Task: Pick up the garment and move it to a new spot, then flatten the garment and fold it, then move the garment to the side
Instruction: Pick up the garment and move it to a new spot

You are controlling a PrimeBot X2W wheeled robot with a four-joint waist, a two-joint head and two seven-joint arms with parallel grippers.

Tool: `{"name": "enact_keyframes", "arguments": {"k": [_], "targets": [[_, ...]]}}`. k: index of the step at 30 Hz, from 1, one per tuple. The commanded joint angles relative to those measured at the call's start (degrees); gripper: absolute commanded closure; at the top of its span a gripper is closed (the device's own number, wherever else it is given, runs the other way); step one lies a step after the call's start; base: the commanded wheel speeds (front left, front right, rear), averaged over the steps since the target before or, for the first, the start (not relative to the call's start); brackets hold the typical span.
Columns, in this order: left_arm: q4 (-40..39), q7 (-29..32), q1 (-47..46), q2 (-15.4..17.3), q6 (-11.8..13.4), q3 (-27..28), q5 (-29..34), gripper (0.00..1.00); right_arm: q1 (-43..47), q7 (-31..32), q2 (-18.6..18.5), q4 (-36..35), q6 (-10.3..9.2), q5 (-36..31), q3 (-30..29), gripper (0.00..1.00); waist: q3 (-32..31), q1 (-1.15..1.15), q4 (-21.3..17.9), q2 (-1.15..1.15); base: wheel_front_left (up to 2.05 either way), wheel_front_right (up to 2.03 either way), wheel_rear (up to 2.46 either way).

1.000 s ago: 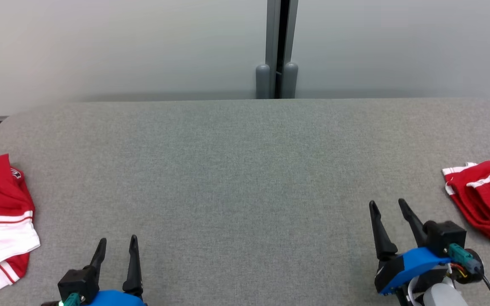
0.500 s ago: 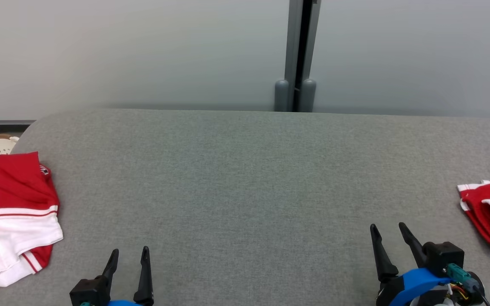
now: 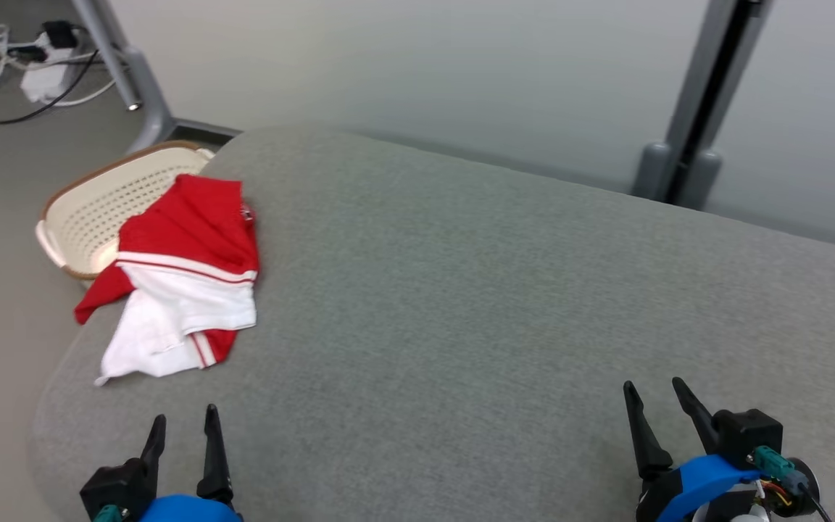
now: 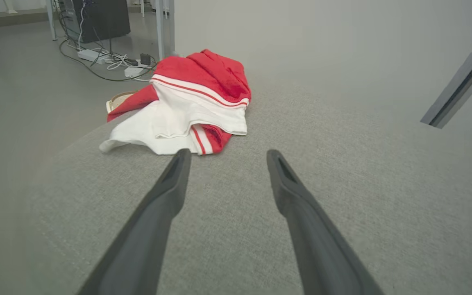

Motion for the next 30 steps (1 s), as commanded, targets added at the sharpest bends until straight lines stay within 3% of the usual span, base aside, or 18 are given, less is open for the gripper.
{"name": "enact_keyframes", "arguments": {"k": [1, 8, 17, 22, 25, 30], "targets": [[0.1, 0.0, -0.2, 0.0, 0.2, 0.5, -0.4, 0.0, -0.9, -0.2, -0.2, 0.2, 0.0, 0.2, 0.4, 0.0, 3.1, 0.0, 3.6, 0.0, 0.0, 0.0, 0.0], [0.5, 0.0, 0.5, -0.1, 0.4, 4.4, -1.2, 0.0, -2.2, -0.2, -0.2, 0.8, 0.0, 0.2, 2.1, 0.0, 3.8, 0.0, 9.5, 0.0, 0.0, 0.0, 0.0], [4.0, 0.0, -4.8, 0.4, -2.9, 8.3, -4.0, 0.0, -3.7, -0.2, -0.2, 0.2, 0.0, -0.2, 3.2, 0.0, 6.8, 0.0, 7.7, 0.0, 0.0, 0.0, 0.0], [7.7, 0.0, -11.8, 3.2, -3.6, 9.5, -5.2, 0.0, -5.7, -0.2, -0.2, -0.9, 0.0, -3.3, 2.1, 0.0, 10.9, 0.0, 5.4, 0.0, 0.0, 0.0, 0.0], [11.7, 0.0, -18.4, 8.1, -3.4, 6.0, -10.1, 0.0, -7.6, -0.2, -0.3, -2.5, -0.01, -5.5, 1.7, 0.0, 15.5, 0.0, 3.2, 0.0, 0.0, 0.0, 0.0], [16.9, 0.4, -24.2, 11.7, -3.5, -0.5, -17.3, 0.0, -8.7, 0.0, -0.5, -3.1, -0.04, -7.0, 1.1, 0.0, 19.2, 0.0, 1.6, 0.0, 0.0, 0.0, 0.0]]}}
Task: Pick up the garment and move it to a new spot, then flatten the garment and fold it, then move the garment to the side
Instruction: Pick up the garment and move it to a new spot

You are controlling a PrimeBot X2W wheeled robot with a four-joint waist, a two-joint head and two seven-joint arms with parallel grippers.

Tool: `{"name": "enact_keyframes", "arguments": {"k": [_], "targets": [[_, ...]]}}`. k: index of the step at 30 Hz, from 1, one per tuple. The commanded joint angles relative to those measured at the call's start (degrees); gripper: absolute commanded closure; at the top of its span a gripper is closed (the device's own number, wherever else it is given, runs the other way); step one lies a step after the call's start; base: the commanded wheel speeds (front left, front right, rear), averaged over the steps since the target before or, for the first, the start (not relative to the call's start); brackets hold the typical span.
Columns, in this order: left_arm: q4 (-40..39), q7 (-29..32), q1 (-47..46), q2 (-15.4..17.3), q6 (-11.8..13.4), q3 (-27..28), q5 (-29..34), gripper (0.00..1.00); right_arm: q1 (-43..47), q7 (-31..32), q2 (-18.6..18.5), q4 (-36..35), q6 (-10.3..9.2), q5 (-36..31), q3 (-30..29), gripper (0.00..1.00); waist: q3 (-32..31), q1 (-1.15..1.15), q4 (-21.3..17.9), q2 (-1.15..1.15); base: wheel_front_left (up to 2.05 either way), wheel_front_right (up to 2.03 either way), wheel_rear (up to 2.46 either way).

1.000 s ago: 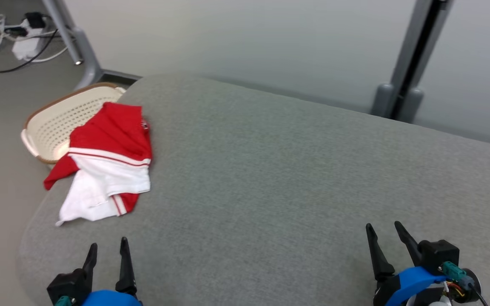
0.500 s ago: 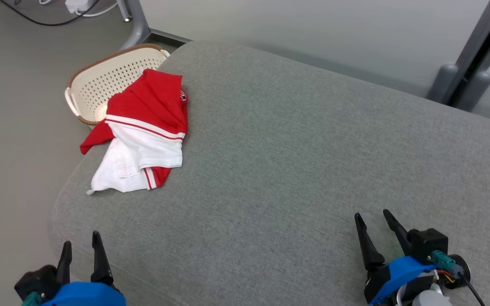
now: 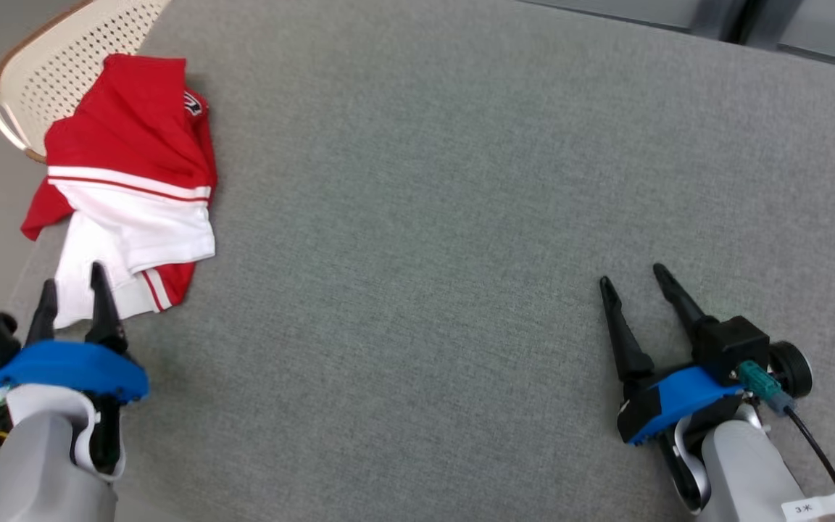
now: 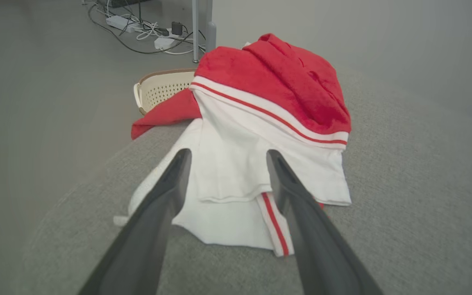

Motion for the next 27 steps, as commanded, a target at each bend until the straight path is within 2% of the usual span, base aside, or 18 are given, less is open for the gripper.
{"name": "enact_keyframes", "arguments": {"k": [1, 4, 9, 16, 17, 18, 19, 23, 27], "targets": [[0.4, 0.6, -1.5, 0.3, 0.0, -1.2, -1.7, 0.0, 0.5, 0.3, -1.0, 1.8, -0.08, -0.1, -0.9, 0.0, 0.7, 0.0, 0.1, 0.0, 0.0, 0.0, 0.0], [1.7, 2.7, -4.8, 2.9, 0.0, -5.5, -7.2, 0.0, 0.1, 0.4, -1.2, 1.8, -0.09, -1.1, -1.7, 0.0, 2.3, 0.0, -0.3, 0.0, 0.0, 0.0, 0.0], [4.3, 5.7, -8.7, 5.4, 0.0, -10.8, -14.1, 0.0, -1.1, 0.6, -1.3, 2.2, -0.1, -2.1, -1.8, 0.0, 4.5, 0.0, -1.4, 0.0, 0.0, 0.0, 0.0], [8.2, 11.3, -10.7, 6.2, 0.0, -17.2, -20.9, 0.0, -3.0, 0.7, -1.6, 2.7, -0.12, -2.5, -1.8, 0.0, 7.1, 0.0, -3.0, 0.0, 0.0, 0.0, 0.0], [8.8, 12.5, -10.5, 5.7, 0.0, -18.1, -22.0, 0.08, -3.0, 0.7, -1.6, 2.8, -0.12, -2.5, -2.0, 0.0, 7.3, 0.0, -3.1, 0.0, 0.0, 0.0, 0.0], [9.2, 13.4, -10.4, 5.3, 0.0, -19.0, -22.9, 0.69, -3.1, 0.7, -1.7, 2.8, -0.12, -2.5, -2.2, 0.0, 7.4, 0.0, -3.2, 0.0, 0.0, 0.0, 0.0], [9.0, 13.7, -10.4, 5.2, 0.0, -19.8, -23.6, 1.0, -3.1, 0.7, -1.7, 3.0, -0.13, -2.5, -2.3, 0.0, 7.5, 0.0, -3.3, 0.0, 0.0, 0.0, 0.0], [6.0, 8.7, -10.8, 7.1, -0.1, -23.5, -24.4, 1.0, -2.7, 0.7, -1.8, 3.4, -0.17, -1.7, -2.8, 0.0, 6.8, 0.0, -3.4, 0.0, 0.0, 0.0, 0.0], [2.9, 2.7, -12.9, 8.9, -0.1, -29.0, -22.0, 1.0, -1.5, 0.7, -1.6, 3.1, -0.17, -0.6, -2.8, 0.0, 4.9, 0.0, -2.9, 0.0, 0.0, 0.0, 0.0]]}}
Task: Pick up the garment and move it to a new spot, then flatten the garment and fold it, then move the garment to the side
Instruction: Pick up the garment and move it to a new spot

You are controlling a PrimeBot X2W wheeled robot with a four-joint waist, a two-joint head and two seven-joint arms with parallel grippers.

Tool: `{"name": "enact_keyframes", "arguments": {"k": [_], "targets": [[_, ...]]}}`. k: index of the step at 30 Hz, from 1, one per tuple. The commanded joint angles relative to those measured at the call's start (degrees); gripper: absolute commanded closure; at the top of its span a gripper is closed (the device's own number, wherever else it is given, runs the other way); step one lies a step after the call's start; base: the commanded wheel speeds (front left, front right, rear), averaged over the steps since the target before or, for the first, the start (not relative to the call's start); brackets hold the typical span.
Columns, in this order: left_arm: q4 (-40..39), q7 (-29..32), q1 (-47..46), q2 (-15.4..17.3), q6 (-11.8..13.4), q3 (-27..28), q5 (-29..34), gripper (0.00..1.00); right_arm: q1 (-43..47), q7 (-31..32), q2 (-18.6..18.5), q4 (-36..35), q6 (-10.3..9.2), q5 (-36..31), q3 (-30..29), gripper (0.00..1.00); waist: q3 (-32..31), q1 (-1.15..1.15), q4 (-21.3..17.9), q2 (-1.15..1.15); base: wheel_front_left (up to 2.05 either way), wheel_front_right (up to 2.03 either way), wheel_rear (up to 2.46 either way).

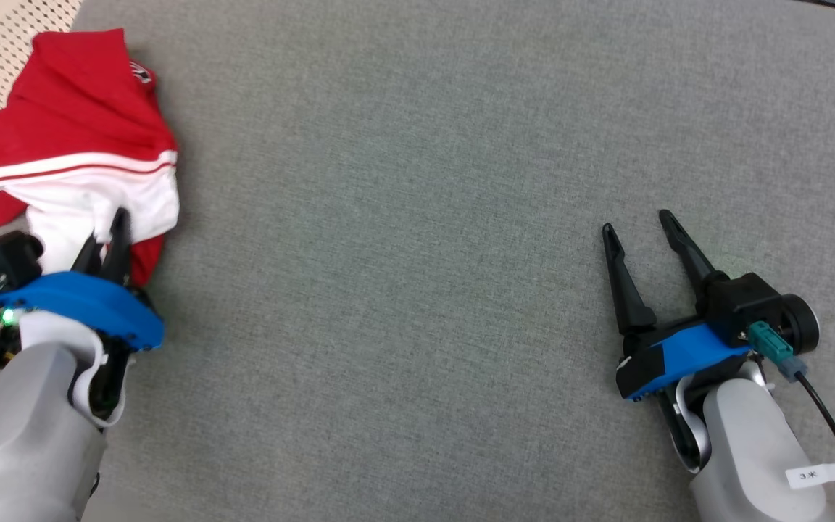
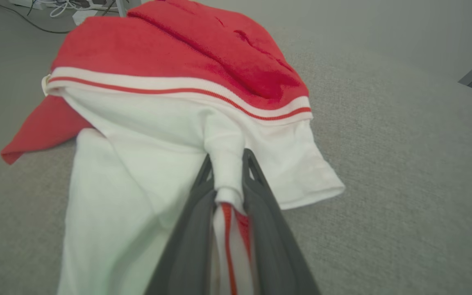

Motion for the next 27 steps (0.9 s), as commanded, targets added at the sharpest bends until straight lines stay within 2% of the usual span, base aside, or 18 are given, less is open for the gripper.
{"name": "enact_keyframes", "arguments": {"k": [1, 6, 11, 19, 27], "targets": [[-1.3, -1.3, -2.1, 0.4, -0.1, -1.2, 0.7, 1.0, 3.7, 1.1, -2.3, 4.0, -0.26, 0.8, -1.7, 0.0, -0.9, -0.02, 0.0, 0.0, 0.0, 0.0, 0.0], [-7.8, -3.4, -5.0, 0.3, -0.1, -5.7, 3.3, 1.0, 4.4, 1.0, -1.8, 3.8, -0.21, 3.6, 0.1, 0.0, -3.6, -0.02, -0.4, 0.0, 0.0, 0.0, 0.0], [-15.9, -3.5, -5.7, -2.0, -0.1, -6.8, 6.8, 1.0, 4.6, 0.8, -1.6, 3.3, -0.2, 7.1, 2.2, 0.0, -5.9, -0.02, -3.9, 0.0, 0.0, 0.0, 0.0], [-22.1, -3.5, -5.0, -6.8, -0.1, -14.4, 10.0, 1.0, 5.4, 0.7, -1.6, 2.0, -0.18, 10.8, 4.2, 0.0, -7.2, -0.02, -15.2, 0.0, 0.0, 0.0, 0.0], [-19.5, -3.5, -7.0, -12.4, -0.1, -24.6, 9.2, 1.0, 6.7, 0.6, -1.4, 0.5, -0.15, 14.0, 5.8, 0.0, -7.4, -0.02, -26.7, 0.0, 0.0, 0.0, 0.0]]}}
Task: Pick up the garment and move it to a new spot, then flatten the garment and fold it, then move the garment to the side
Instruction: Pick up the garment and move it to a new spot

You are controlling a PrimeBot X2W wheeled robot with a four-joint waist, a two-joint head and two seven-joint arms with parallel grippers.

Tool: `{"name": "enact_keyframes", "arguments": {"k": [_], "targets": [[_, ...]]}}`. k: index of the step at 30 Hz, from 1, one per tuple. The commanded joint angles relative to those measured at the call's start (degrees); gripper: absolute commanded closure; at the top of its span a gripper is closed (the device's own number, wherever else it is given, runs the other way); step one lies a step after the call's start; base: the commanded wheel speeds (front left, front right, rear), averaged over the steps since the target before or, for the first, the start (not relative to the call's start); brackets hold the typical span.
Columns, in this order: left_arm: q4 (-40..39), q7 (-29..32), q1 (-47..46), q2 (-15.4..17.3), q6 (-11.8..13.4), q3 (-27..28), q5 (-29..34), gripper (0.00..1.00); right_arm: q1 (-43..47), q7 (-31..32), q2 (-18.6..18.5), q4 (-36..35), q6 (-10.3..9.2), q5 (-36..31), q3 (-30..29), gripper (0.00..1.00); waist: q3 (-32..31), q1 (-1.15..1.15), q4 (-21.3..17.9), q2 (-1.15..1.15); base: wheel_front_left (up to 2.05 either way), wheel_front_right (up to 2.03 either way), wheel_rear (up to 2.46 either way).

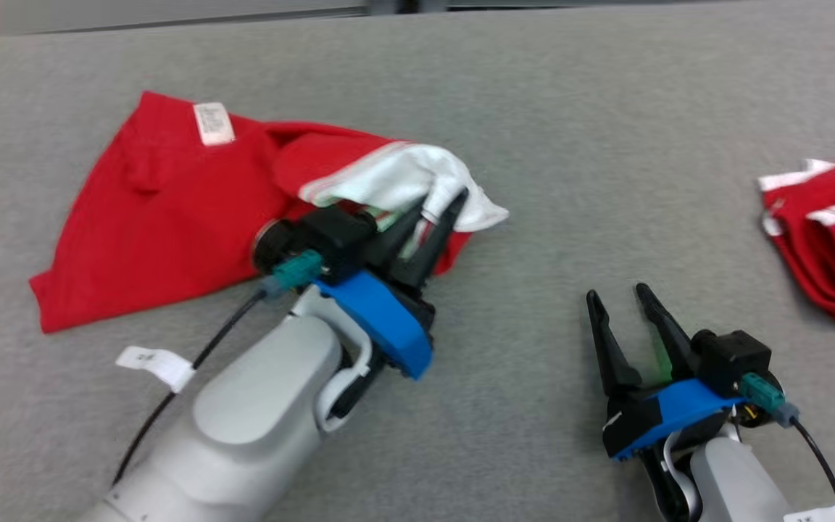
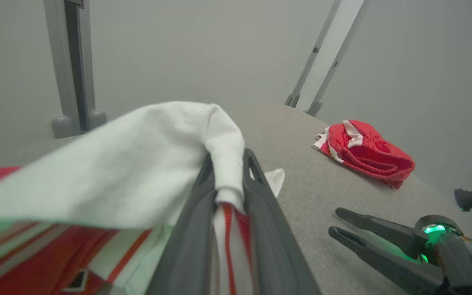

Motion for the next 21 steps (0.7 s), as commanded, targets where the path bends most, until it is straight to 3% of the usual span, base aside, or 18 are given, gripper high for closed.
{"name": "enact_keyframes", "arguments": {"k": [1, 5, 8, 9, 10, 21], "targets": [[0.4, -0.3, -1.1, -1.0, 0.0, -1.4, -0.4, 1.0, 0.8, 0.0, -0.1, -0.3, 0.0, 0.5, 0.4, 0.0, -2.5, -0.01, -4.0, 0.0, 0.0, 0.0, 0.0], [1.2, -0.3, -0.8, -3.2, 0.0, -6.0, -0.4, 1.0, 1.7, 0.0, -0.1, -0.6, 0.0, 1.6, 0.7, 0.0, -2.6, -0.01, -6.6, 0.0, 0.0, 0.0, 0.0], [1.6, -0.3, -0.2, -3.8, 0.0, -6.1, 0.1, 0.97, 1.7, 0.0, -0.1, -0.7, 0.0, 2.0, 0.9, 0.0, -2.7, -0.01, -7.2, 0.0, 0.0, 0.0, 0.0], [1.6, -0.3, 0.2, -3.9, 0.0, -5.6, 0.7, 0.45, 1.7, 0.0, -0.1, -0.7, 0.0, 2.1, 0.8, 0.0, -2.7, -0.01, -7.3, 0.0, 0.0, 0.0, 0.0], [2.2, -0.3, 1.0, -3.9, 0.0, -4.9, 1.2, 0.0, 1.9, 0.0, -0.1, -0.7, 0.0, 2.1, 0.7, 0.0, -2.9, -0.01, -7.2, 0.0, 0.0, 0.0, 0.0], [0.5, -0.3, 15.0, -1.4, 1.8, 14.5, 10.8, 0.0, 3.2, 0.0, -0.2, 0.0, 0.0, 0.2, -1.8, 0.0, -8.1, -0.01, -1.1, 0.0, 0.0, 0.0, 0.0]]}}
